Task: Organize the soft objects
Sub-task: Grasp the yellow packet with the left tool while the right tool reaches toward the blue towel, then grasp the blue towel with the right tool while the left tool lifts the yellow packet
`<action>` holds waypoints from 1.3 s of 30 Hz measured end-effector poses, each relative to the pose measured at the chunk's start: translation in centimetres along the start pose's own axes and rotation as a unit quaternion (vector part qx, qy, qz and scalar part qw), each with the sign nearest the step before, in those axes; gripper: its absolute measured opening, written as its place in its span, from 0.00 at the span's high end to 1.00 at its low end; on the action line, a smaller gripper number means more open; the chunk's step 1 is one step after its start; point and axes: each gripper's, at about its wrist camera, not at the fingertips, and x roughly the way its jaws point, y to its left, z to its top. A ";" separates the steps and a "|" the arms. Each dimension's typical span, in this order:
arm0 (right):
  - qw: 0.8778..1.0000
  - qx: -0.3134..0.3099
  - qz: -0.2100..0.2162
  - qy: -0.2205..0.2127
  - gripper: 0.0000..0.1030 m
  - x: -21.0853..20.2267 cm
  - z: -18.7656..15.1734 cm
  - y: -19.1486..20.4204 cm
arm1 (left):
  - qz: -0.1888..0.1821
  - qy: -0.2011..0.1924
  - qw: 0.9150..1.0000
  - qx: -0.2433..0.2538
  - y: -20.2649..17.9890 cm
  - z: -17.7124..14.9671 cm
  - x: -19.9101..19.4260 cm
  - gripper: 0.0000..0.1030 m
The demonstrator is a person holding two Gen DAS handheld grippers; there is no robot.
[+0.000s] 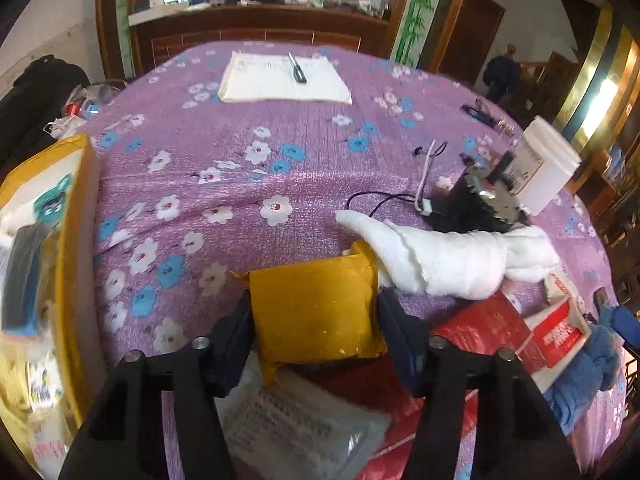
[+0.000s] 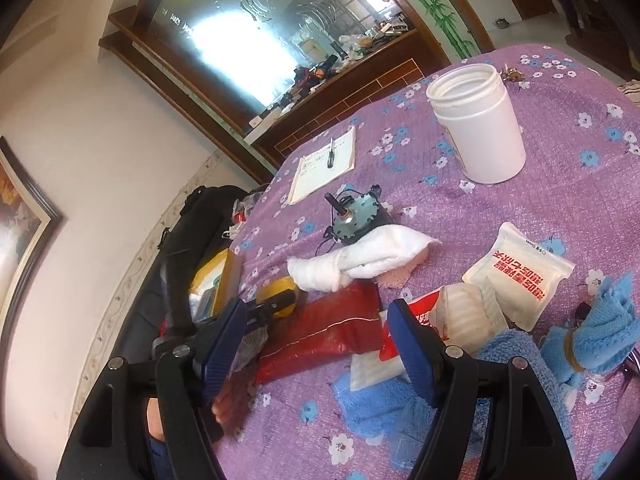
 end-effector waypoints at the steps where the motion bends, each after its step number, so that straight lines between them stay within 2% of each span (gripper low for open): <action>1: 1.000 0.001 -0.001 0.003 0.24 0.1 0.0 0.0 | -0.005 -0.015 1.000 -0.001 0.0 -0.2 -0.9 0.43; 6: 0.999 0.018 -0.031 0.014 0.23 0.9 0.0 -1.1 | -0.009 -0.120 0.993 0.008 0.0 -2.4 -6.2 0.43; 9: 0.998 0.039 -0.041 0.024 0.23 1.3 0.2 -2.1 | -0.011 -0.161 0.987 0.005 0.5 -3.1 -7.4 0.43; 11: 0.998 0.040 -0.050 -0.002 0.23 0.3 0.7 -2.5 | -0.028 -0.159 0.987 -0.001 0.9 -3.2 -7.0 0.43; 14: 0.994 0.039 -0.091 -0.048 0.23 -2.0 1.4 -3.4 | -0.060 -0.142 0.988 -0.009 1.1 -3.0 -6.2 0.43; 17: 0.990 0.074 -0.104 -0.061 0.23 -4.2 0.9 -4.8 | -0.056 -0.142 0.988 0.003 0.8 -3.2 -6.2 0.43; 19: 0.990 0.079 -0.100 -0.055 0.23 -5.5 -0.1 -4.8 | -0.063 -0.143 0.988 0.003 0.9 -3.3 -6.3 0.43; 23: 0.988 0.060 -0.140 -0.021 0.23 -5.9 -2.4 -4.2 | -0.074 -0.151 0.986 0.011 0.6 -3.5 -7.1 0.43; 25: 0.980 0.048 -0.193 -0.003 0.23 -5.8 -3.5 -4.1 | -0.073 -0.158 0.985 0.015 0.4 -3.7 -7.5 0.43; 26: 0.978 0.056 -0.201 -0.001 0.23 -5.9 -4.0 -4.1 | -0.072 -0.162 0.984 0.017 0.3 -3.7 -7.7 0.43; 30: 0.979 0.105 -0.177 0.006 0.22 -6.1 -5.5 -5.1 | -0.077 -0.162 0.984 0.016 0.4 -3.9 -8.0 0.43; 35: 0.977 0.090 -0.190 0.036 0.17 -3.1 -5.1 -5.2 | -0.080 -0.159 0.984 0.018 0.3 -4.1 -8.0 0.43; 36: 0.975 0.075 -0.202 0.054 0.15 -1.8 -5.2 -4.9 | -0.081 -0.159 0.984 0.016 0.3 -4.1 -7.9 0.42; 37: 0.973 0.056 -0.219 0.048 0.15 -1.5 -5.2 -4.4 | -0.081 -0.159 0.984 0.015 0.4 -4.2 -8.0 0.42; 38: 0.970 0.039 -0.236 0.038 0.18 -1.3 -5.2 -4.0 | -0.081 -0.159 0.984 0.014 0.4 -4.2 -8.0 0.42; 39: 0.968 0.022 -0.248 0.028 0.41 -1.2 -5.4 -3.6 | -0.081 -0.160 0.984 0.013 0.4 -4.2 -8.1 0.42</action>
